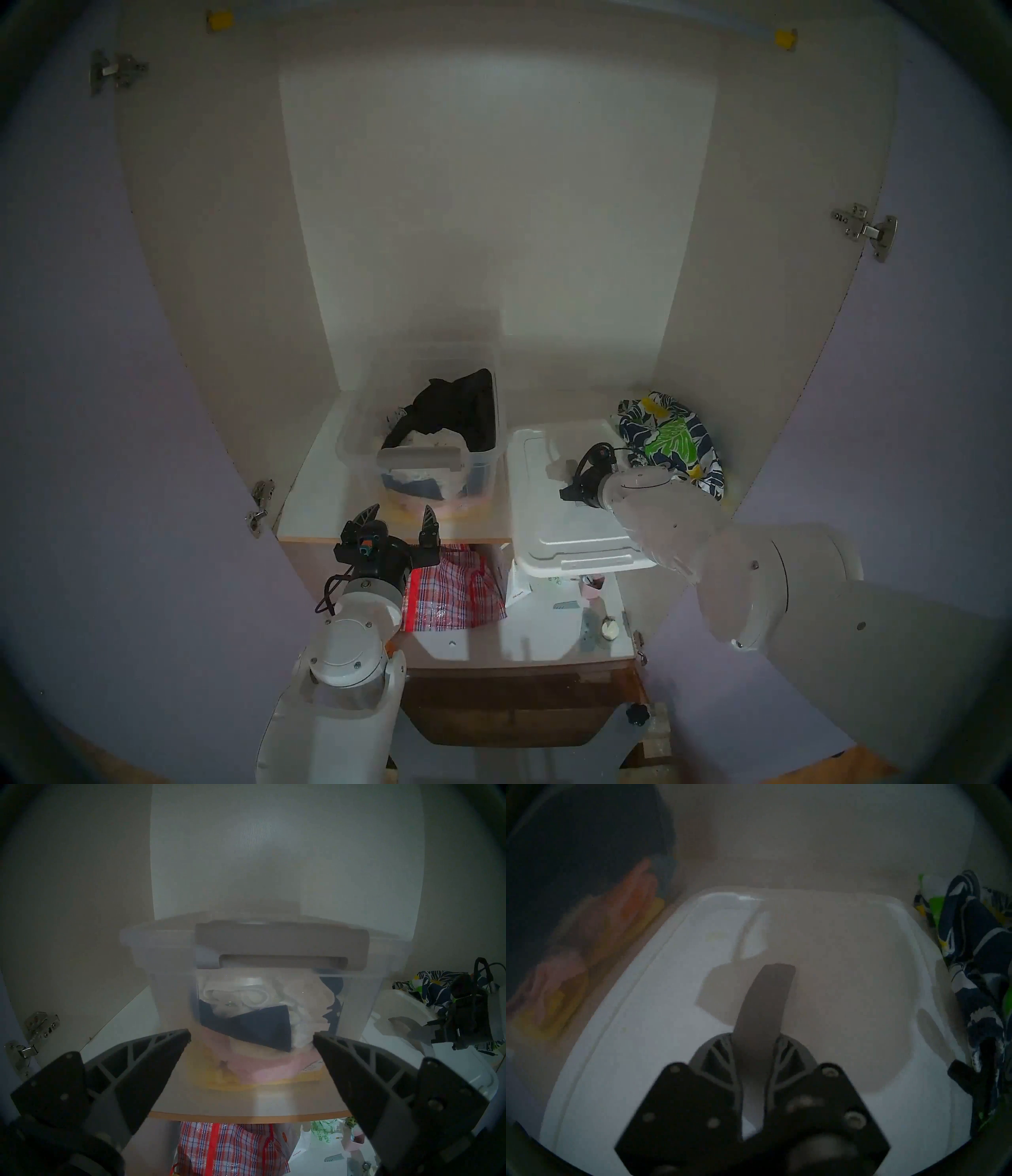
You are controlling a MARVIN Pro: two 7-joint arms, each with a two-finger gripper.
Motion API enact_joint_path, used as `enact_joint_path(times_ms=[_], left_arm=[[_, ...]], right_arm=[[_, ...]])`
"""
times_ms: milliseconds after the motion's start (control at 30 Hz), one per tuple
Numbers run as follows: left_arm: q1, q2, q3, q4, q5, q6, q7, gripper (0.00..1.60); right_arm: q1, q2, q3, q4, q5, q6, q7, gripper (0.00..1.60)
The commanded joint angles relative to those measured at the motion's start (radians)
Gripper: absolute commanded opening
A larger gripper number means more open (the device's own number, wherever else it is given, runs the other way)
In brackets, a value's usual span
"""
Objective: Take clothing out of the storage bin and put the lid back on the bin
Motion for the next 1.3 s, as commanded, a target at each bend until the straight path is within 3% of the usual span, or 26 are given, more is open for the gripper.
enact_joint_path(times_ms=[0,233,467,767,967,1267], left_arm=[[-0.012,0.000,0.002,-0.024,0.000,-0.008,-0.003,1.60],[-0.012,0.001,0.003,-0.023,0.000,-0.008,-0.002,1.60],[-0.012,0.001,0.004,-0.023,0.000,-0.008,-0.001,1.60],[-0.012,0.001,0.004,-0.026,-0.001,-0.009,-0.001,1.60],[-0.010,0.003,0.005,-0.029,-0.001,-0.009,-0.001,1.60],[-0.008,0.004,0.005,-0.033,-0.002,-0.009,-0.003,1.60]], right_arm=[[0.065,-0.013,0.028,-0.080,0.024,-0.074,-0.072,0.00],[0.105,-0.050,0.062,-0.158,0.047,-0.119,-0.175,0.00],[0.144,-0.076,0.090,-0.234,0.068,-0.137,-0.221,0.00],[0.162,-0.139,0.130,-0.403,0.103,-0.111,-0.279,0.00],[0.114,-0.198,0.146,-0.514,0.125,0.003,-0.263,0.00],[0.022,-0.290,0.156,-0.763,0.154,0.327,-0.213,0.00]])
